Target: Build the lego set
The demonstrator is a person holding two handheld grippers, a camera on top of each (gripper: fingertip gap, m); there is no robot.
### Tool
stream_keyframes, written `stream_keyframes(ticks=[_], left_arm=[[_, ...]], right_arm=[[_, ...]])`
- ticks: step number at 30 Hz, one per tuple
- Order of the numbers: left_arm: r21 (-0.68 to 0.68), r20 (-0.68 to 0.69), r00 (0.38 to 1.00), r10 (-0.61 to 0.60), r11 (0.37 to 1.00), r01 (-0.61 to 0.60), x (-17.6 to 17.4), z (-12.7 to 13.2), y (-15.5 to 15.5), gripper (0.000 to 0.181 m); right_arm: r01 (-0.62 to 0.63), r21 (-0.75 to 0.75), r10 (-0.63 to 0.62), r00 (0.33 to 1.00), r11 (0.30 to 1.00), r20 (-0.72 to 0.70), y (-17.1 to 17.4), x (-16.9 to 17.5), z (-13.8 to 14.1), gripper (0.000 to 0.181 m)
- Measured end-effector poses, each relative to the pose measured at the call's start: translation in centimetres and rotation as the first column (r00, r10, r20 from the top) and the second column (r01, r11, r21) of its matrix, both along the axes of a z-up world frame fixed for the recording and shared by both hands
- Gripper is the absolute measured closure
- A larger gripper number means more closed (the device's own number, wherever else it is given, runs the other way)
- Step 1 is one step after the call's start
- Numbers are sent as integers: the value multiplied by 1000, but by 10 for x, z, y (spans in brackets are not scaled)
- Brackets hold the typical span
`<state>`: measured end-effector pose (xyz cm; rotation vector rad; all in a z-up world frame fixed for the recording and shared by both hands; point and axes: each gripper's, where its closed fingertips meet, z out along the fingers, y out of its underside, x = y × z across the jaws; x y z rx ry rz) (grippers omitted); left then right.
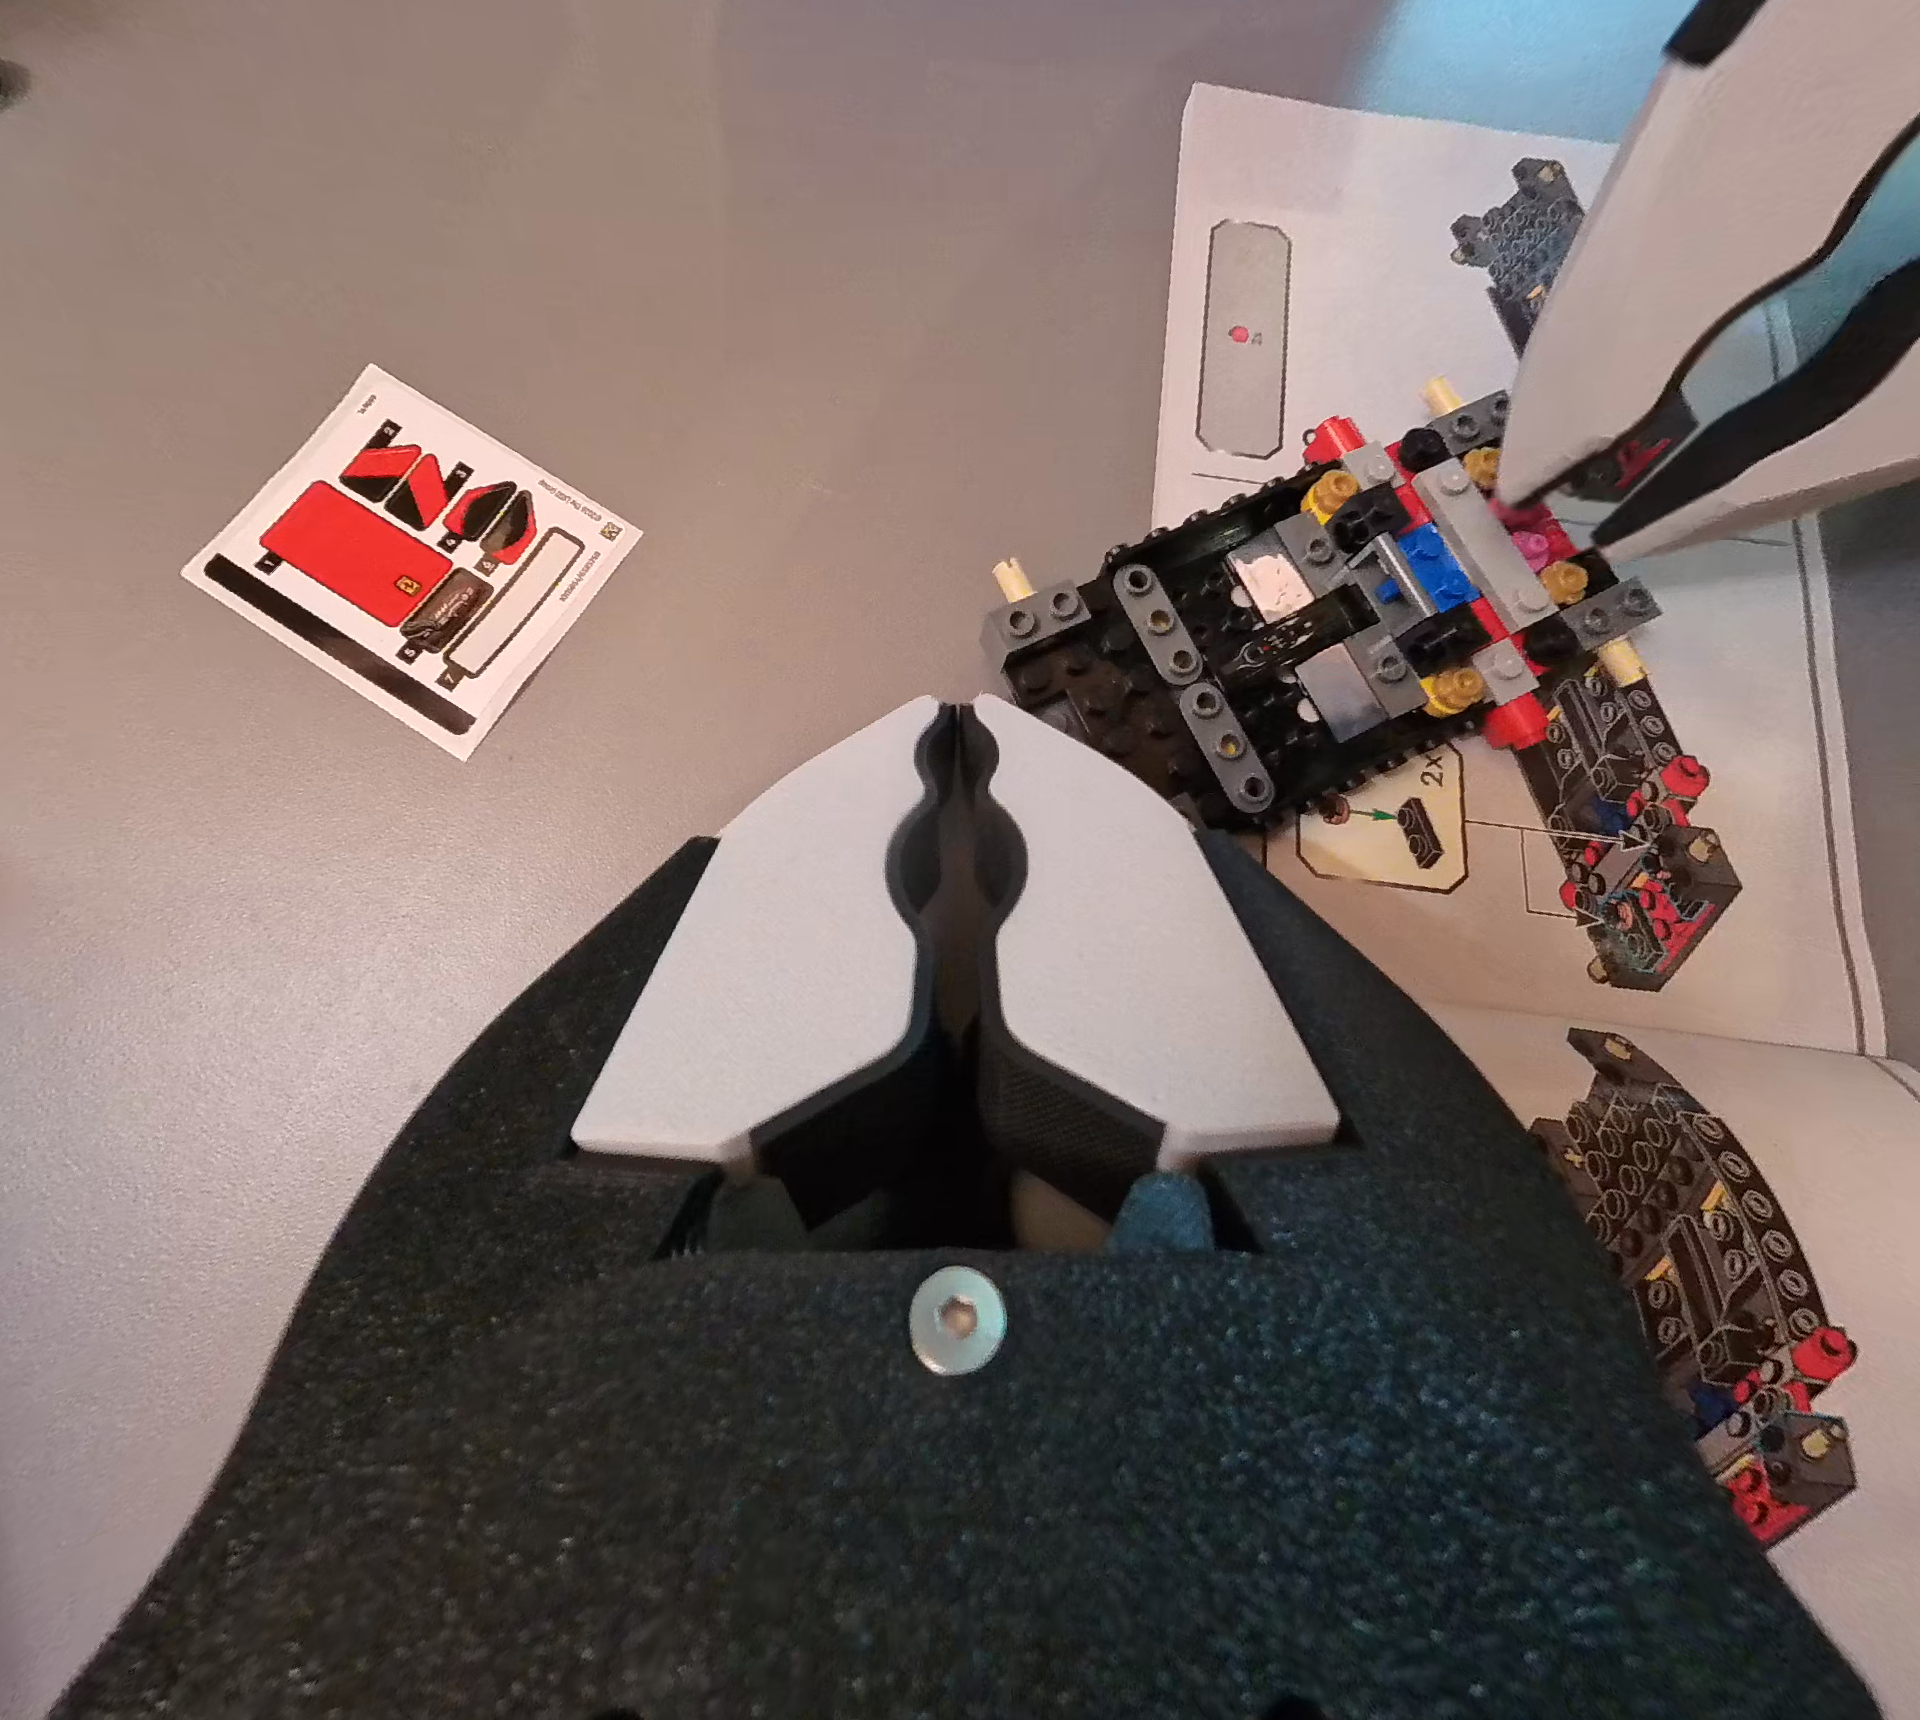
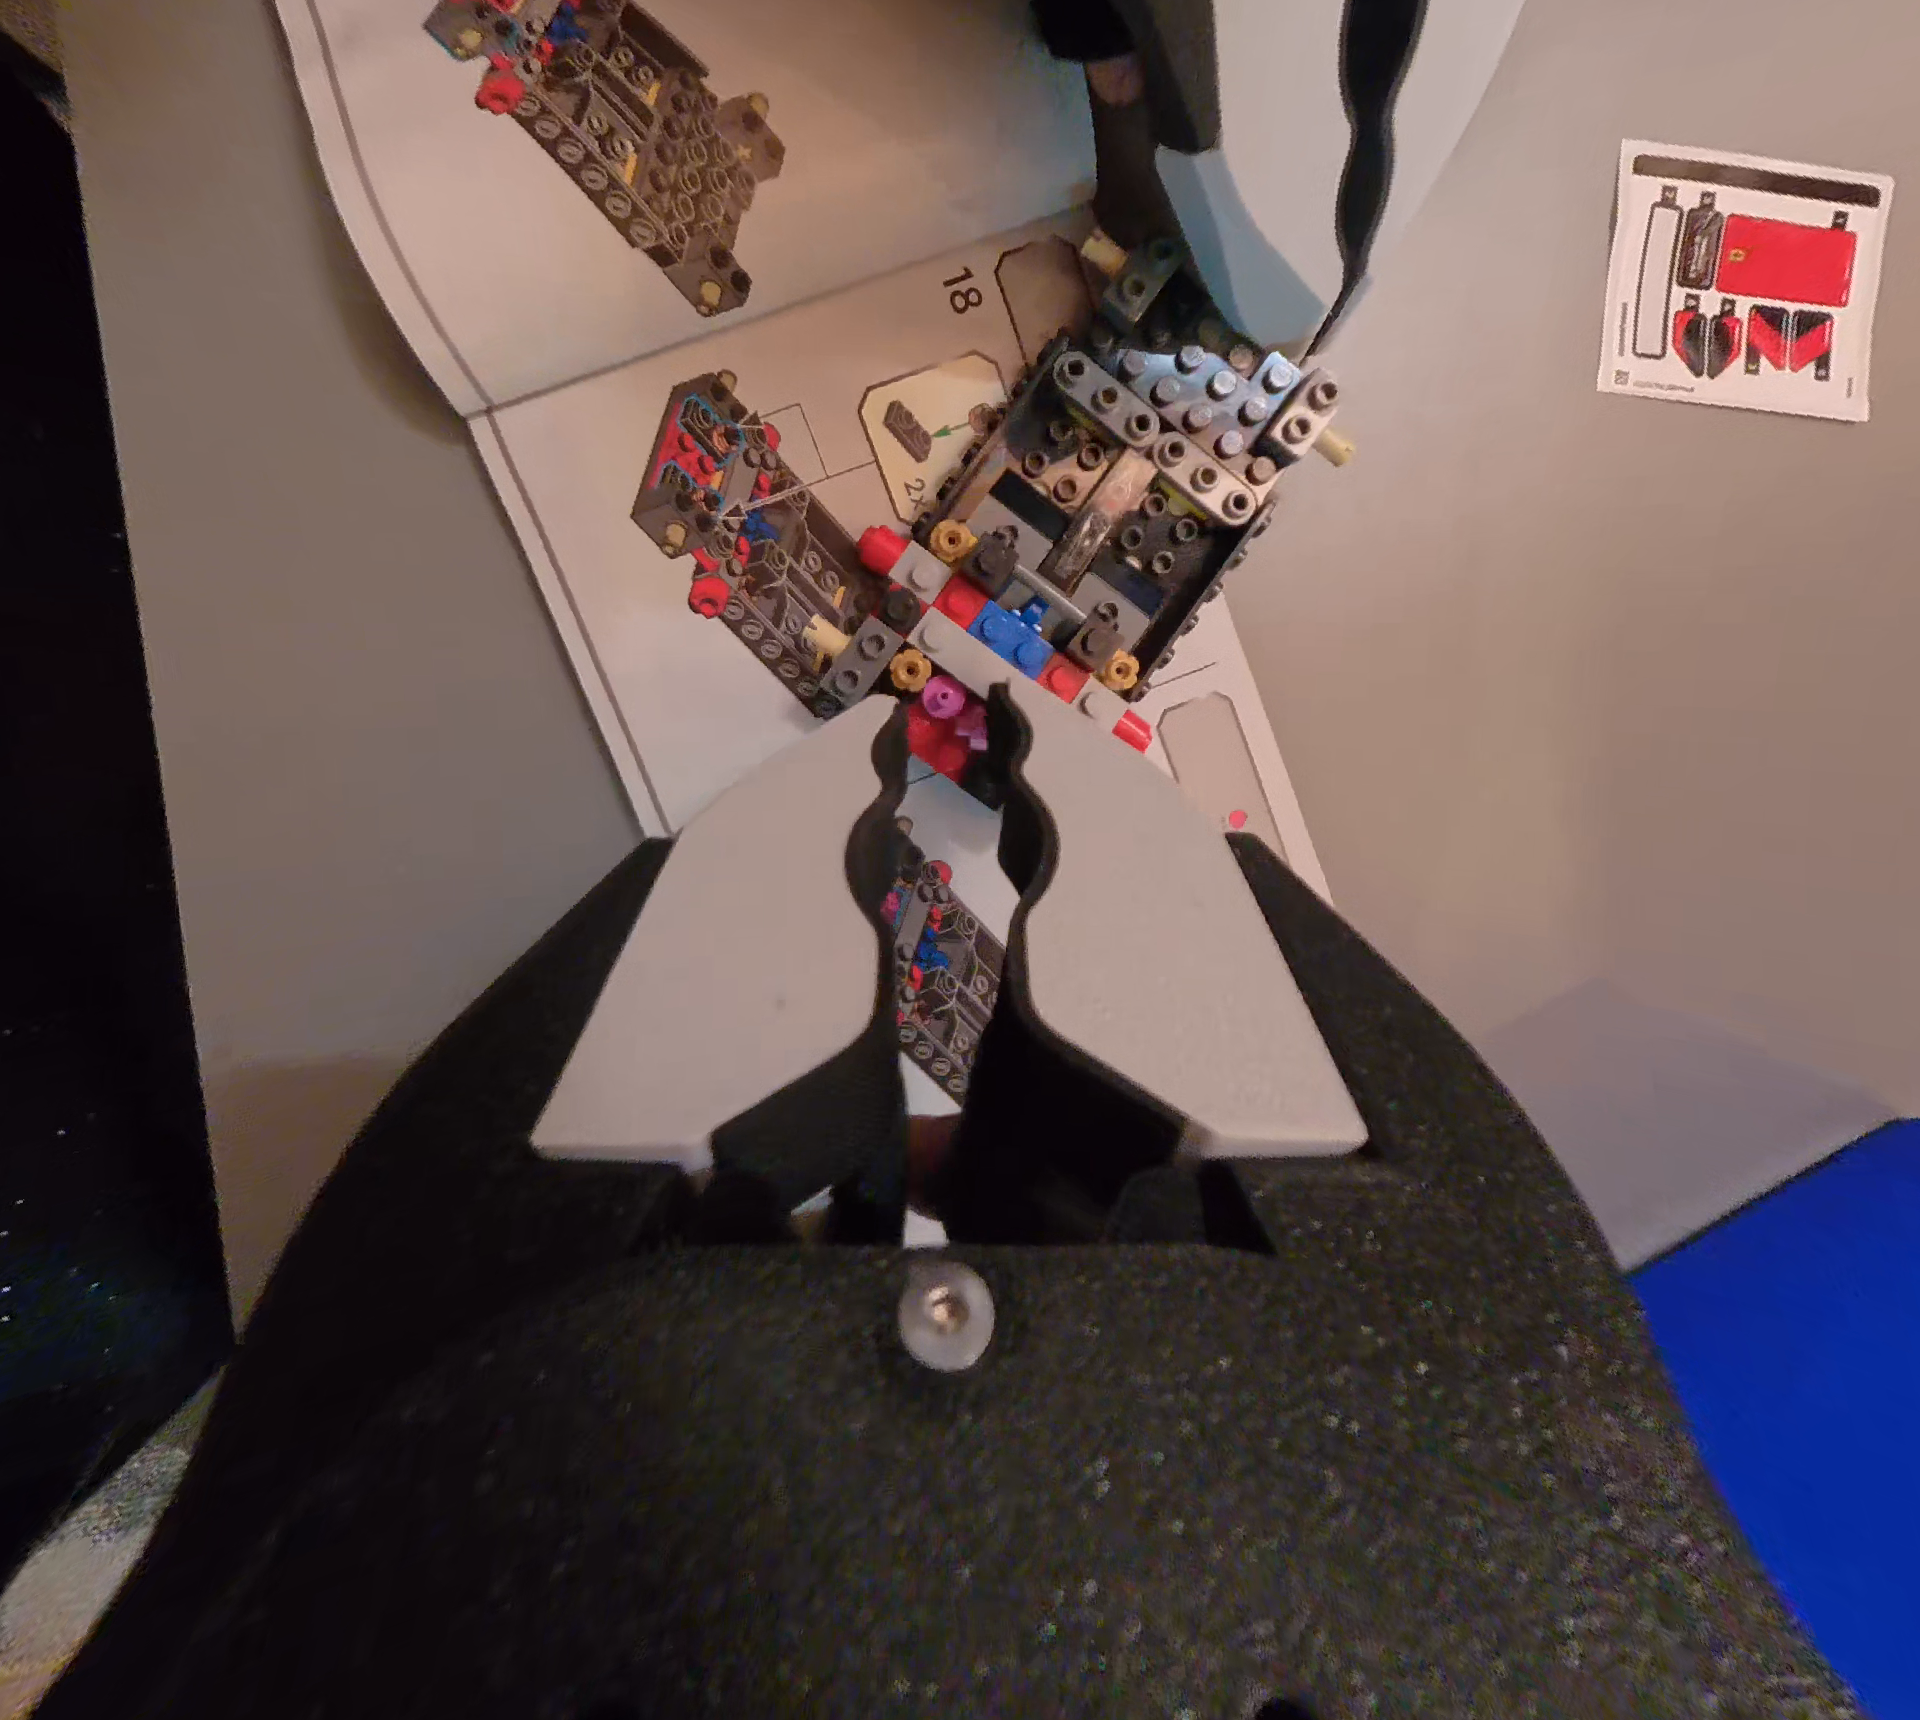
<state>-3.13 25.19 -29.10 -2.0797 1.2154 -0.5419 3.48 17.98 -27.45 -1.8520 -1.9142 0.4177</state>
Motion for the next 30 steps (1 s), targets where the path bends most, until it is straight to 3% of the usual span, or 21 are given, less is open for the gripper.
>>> stream_keyframes(ticks=[4, 7, 21, 25, 30], left_arm=[[0, 2, 1000, 0, 1000, 0, 0, 0, 0, 181], [-2, 5, 1000, -1, 1000, 1, 0, 0, 0, 180], [3, 6, 1000, -4, 1000, 4, 1, 0, 0, 180], [3, 6, 1000, -4, 1000, 4, 1, 0, 0, 180], [2, 7, 1000, -3, 1000, 3, 0, 0, 0, 180]], right_arm=[[21, 6, -21, 1000, 1000, -12, 3, 6, 0, 167], [15, 34, -14, 1000, 999, -23, 1, 6, 2, 181], [9, 107, -10, 1000, 994, 11, 6, 3, 0, 181], [-17, 137, 15, 1000, 990, 13, 6, 4, 2, 172], [-70, 163, 66, 997, 984, 30, 1, 10, -1, 176]])
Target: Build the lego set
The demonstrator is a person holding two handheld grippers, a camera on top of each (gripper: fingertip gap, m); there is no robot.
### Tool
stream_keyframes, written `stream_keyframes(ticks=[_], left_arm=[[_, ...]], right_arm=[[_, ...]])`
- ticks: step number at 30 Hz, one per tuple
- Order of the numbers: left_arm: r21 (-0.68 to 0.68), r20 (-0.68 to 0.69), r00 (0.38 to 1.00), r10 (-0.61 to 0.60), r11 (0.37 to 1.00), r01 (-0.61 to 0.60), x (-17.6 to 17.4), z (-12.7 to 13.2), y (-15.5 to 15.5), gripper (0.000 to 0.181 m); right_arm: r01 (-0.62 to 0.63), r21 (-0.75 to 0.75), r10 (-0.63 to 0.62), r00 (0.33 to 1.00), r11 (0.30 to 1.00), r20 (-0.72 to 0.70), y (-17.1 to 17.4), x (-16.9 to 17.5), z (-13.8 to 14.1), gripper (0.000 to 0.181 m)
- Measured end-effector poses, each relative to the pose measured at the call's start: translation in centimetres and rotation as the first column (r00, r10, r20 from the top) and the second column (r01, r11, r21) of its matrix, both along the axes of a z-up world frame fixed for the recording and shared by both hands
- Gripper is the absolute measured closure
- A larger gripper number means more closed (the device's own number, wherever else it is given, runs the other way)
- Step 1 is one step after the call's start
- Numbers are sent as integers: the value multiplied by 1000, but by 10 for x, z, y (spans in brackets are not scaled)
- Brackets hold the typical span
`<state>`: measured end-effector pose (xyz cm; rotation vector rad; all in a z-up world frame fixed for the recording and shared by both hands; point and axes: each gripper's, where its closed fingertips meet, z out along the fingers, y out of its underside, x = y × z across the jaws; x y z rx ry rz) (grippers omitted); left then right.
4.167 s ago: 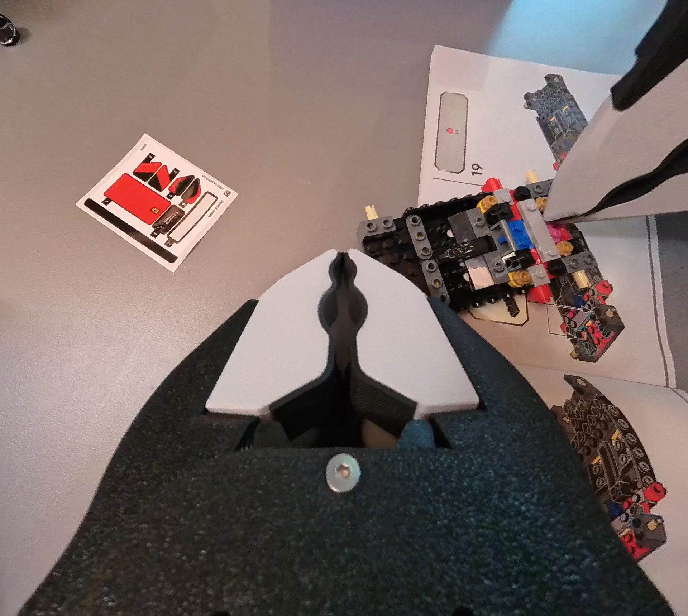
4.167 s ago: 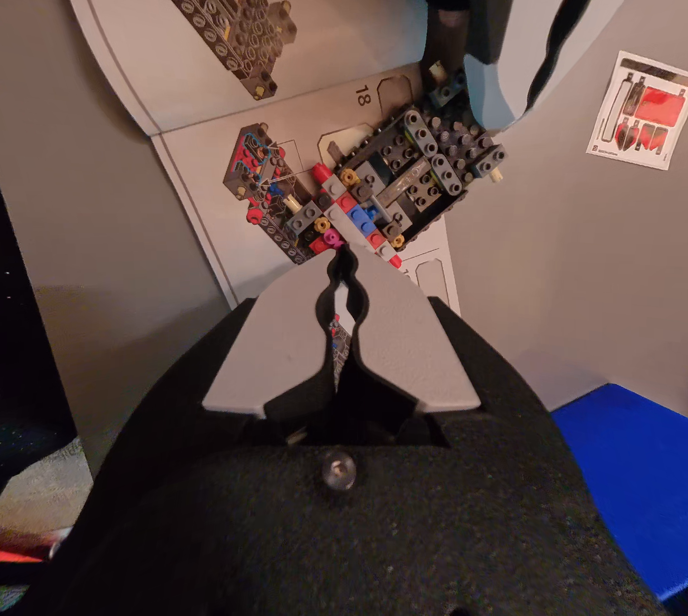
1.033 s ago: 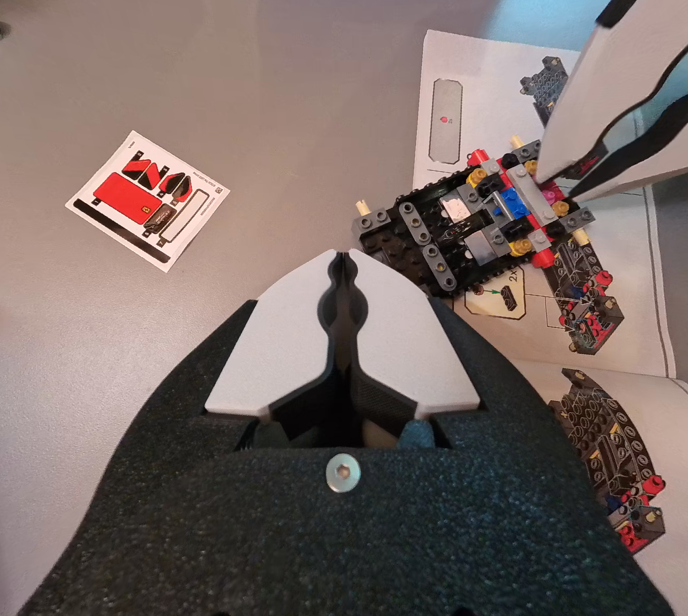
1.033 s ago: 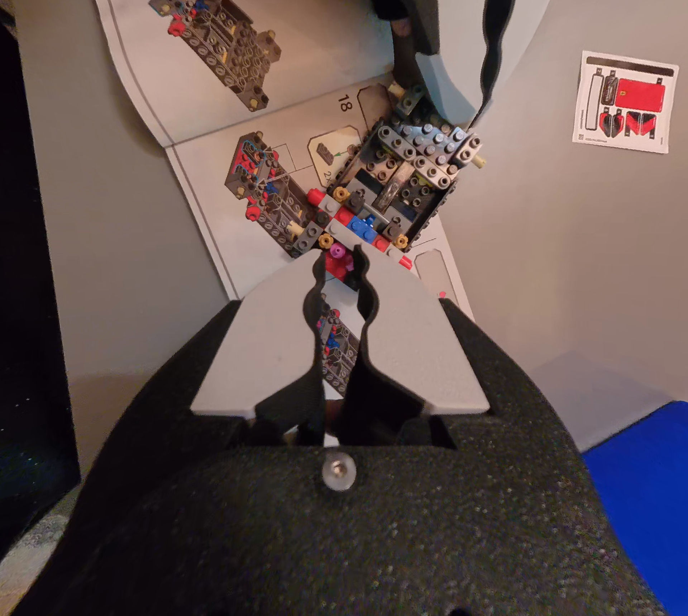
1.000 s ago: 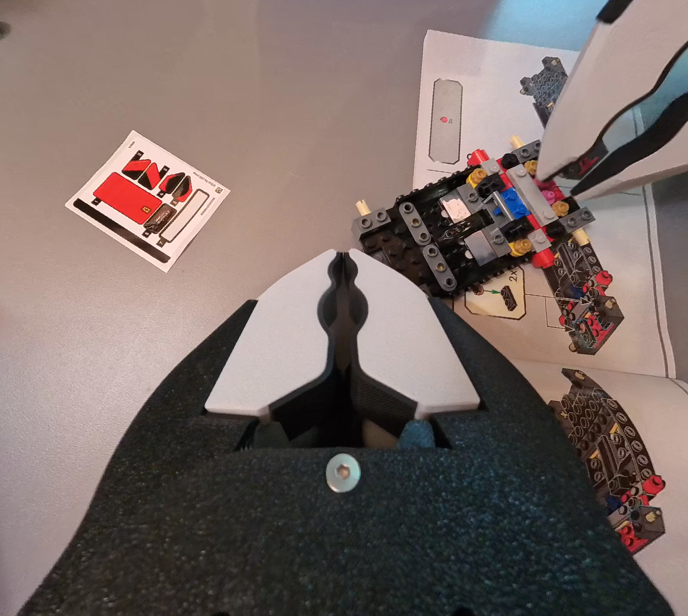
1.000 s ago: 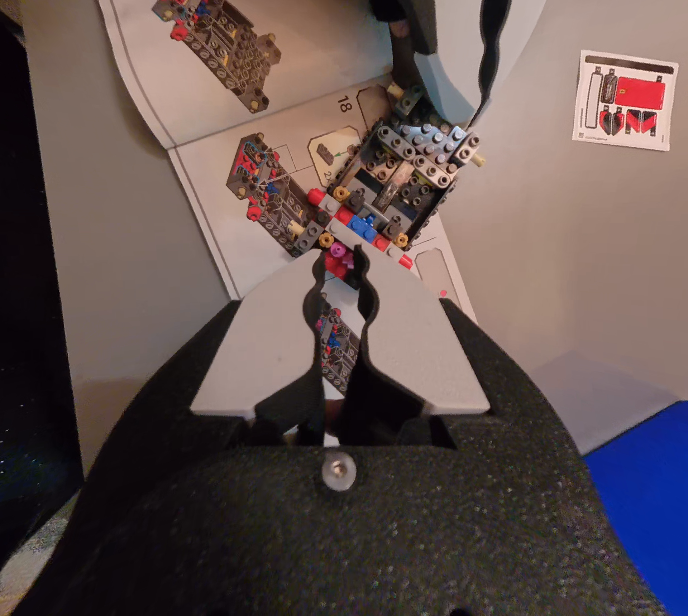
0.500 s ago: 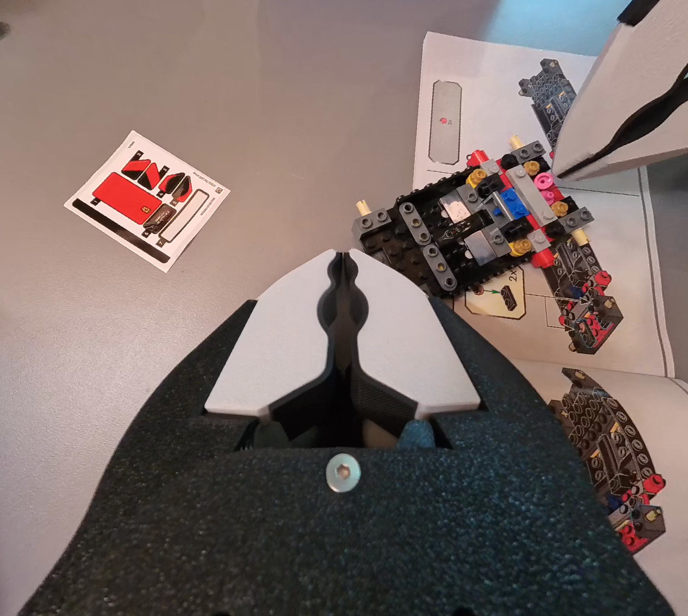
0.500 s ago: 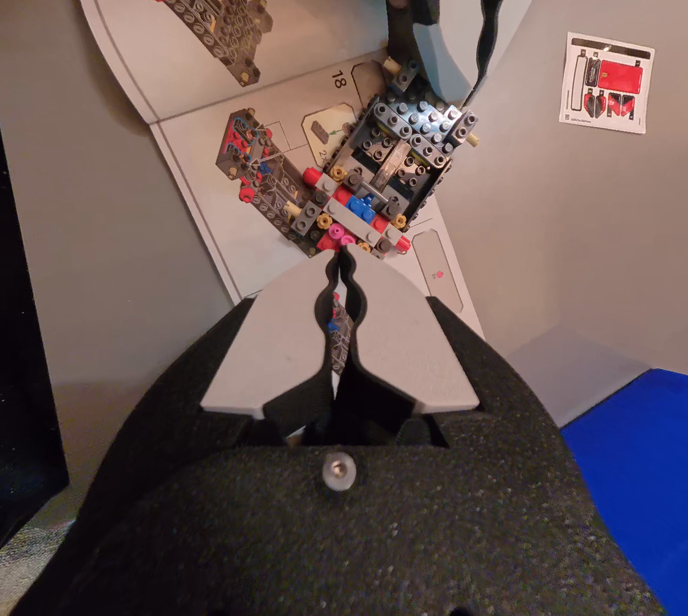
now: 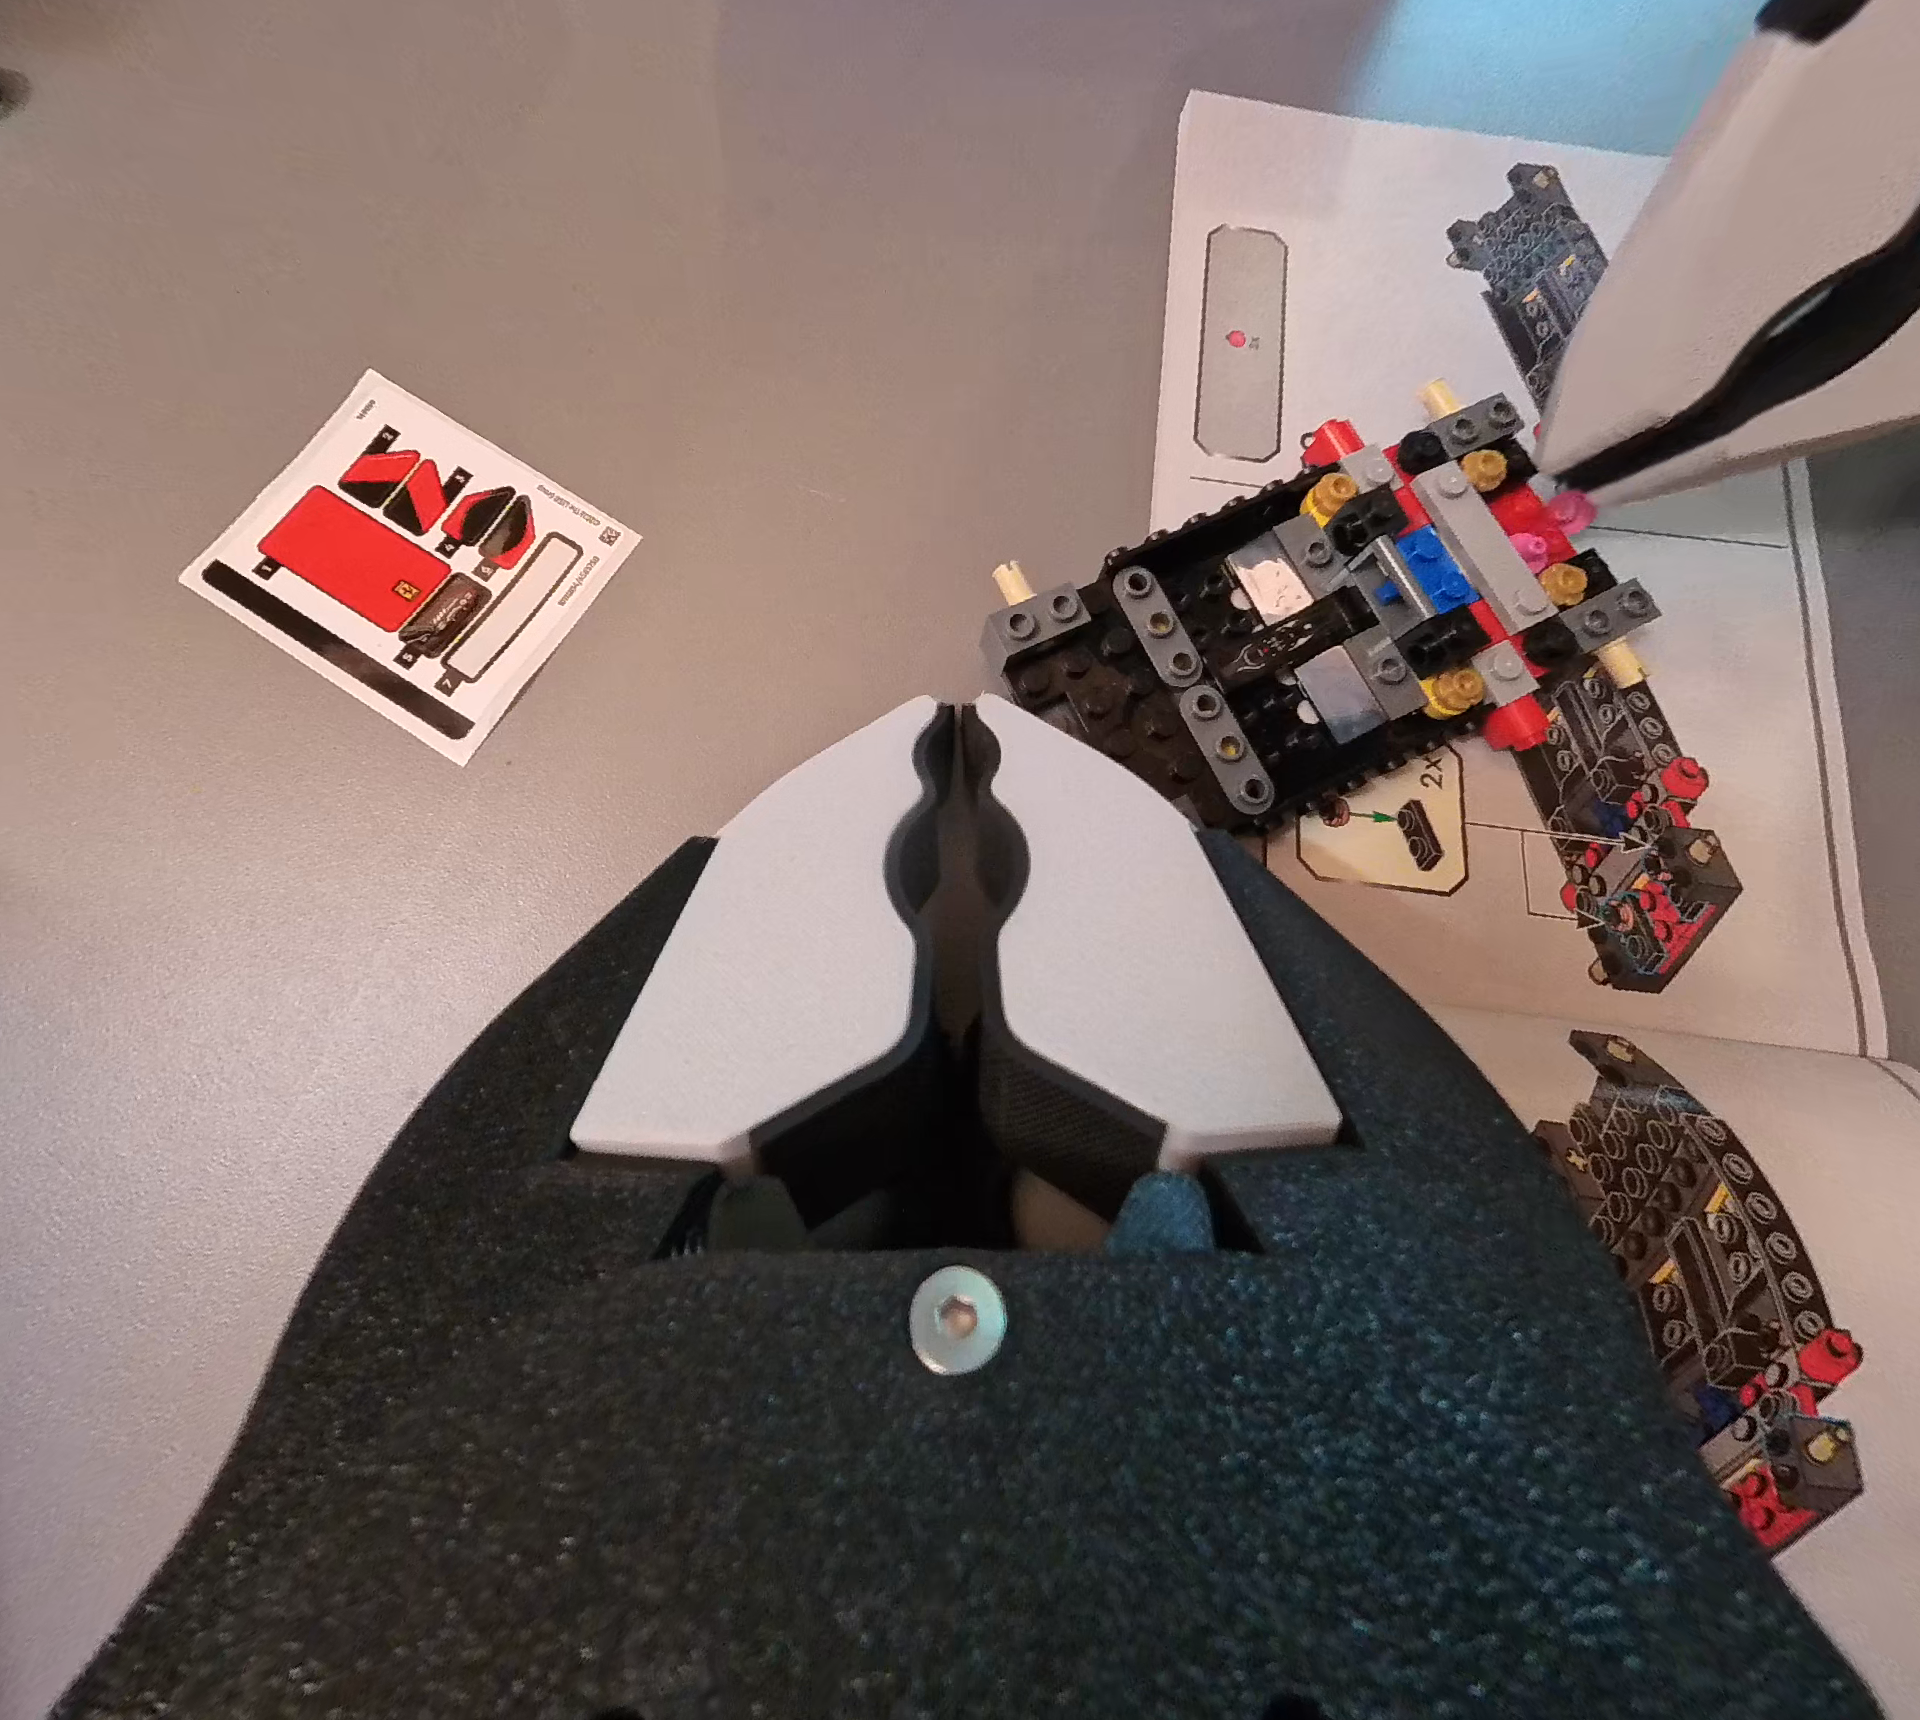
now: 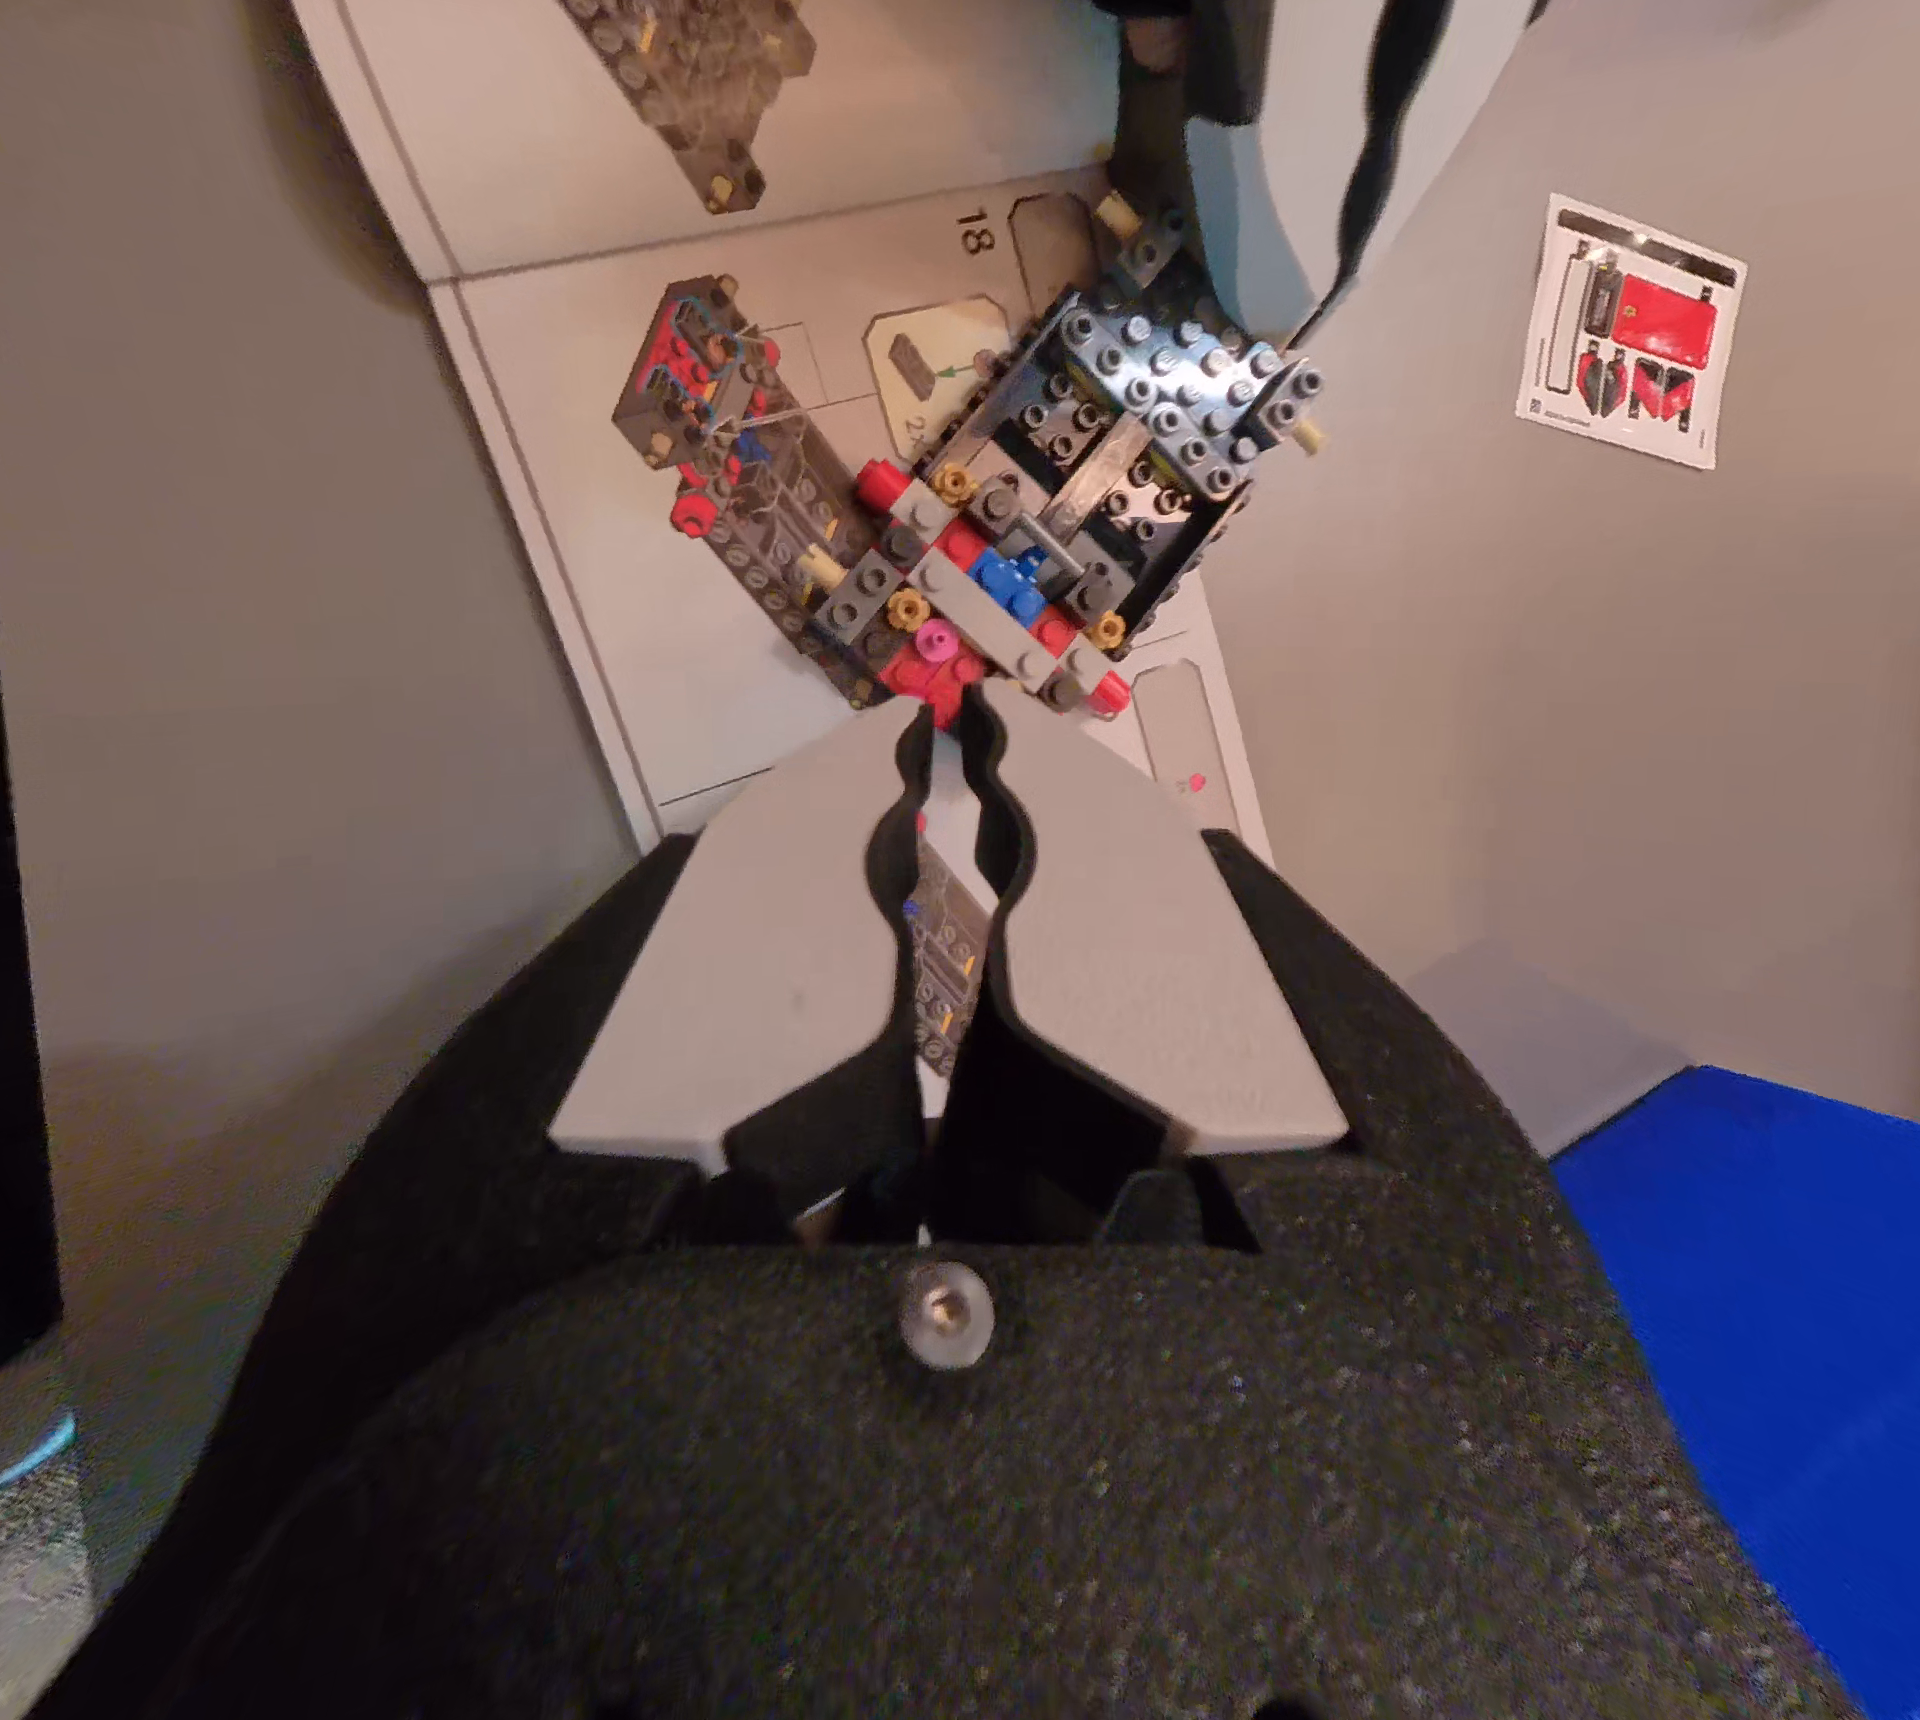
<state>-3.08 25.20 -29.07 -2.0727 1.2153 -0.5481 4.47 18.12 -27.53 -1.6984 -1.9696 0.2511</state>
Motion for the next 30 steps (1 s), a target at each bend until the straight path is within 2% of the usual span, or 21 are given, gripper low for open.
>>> stream_keyframes(ticks=[2, 5, 8, 11, 16, 20, 30], left_arm=[[0, 1, 1000, 0, 1000, 0, 0, 0, 0, 180], [-2, 3, 1000, 1, 1000, -1, 0, 0, 0, 179], [0, 1, 1000, 3, 1000, -3, 0, 0, 1, 179], [2, -1, 1000, 4, 1000, -4, -1, 0, 1, 178], [4, 2, 1000, 6, 1000, -6, -1, 0, 2, 177], [2, 4, 1000, 6, 1000, -6, -1, 0, 2, 176], [10, -4, 1000, 3, 1000, -3, -1, 0, 1, 177]], right_arm=[[-23, 14, 23, 1000, 1000, 10, -2, 0, -3, 169], [-28, 26, 28, 1000, 999, 4, -5, 2, -2, 168], [21, -10, -21, 999, 1000, -29, -8, 15, 1, 170], [86, -132, -96, 992, 988, -77, -16, 24, -1, 171], [128, -172, -152, 980, 977, -132, -21, 15, 0, 178], [161, -195, -183, 978, 968, -99, -16, 14, -2, 179], [148, -209, -155, 988, 967, -15, -14, 11, -11, 178]])
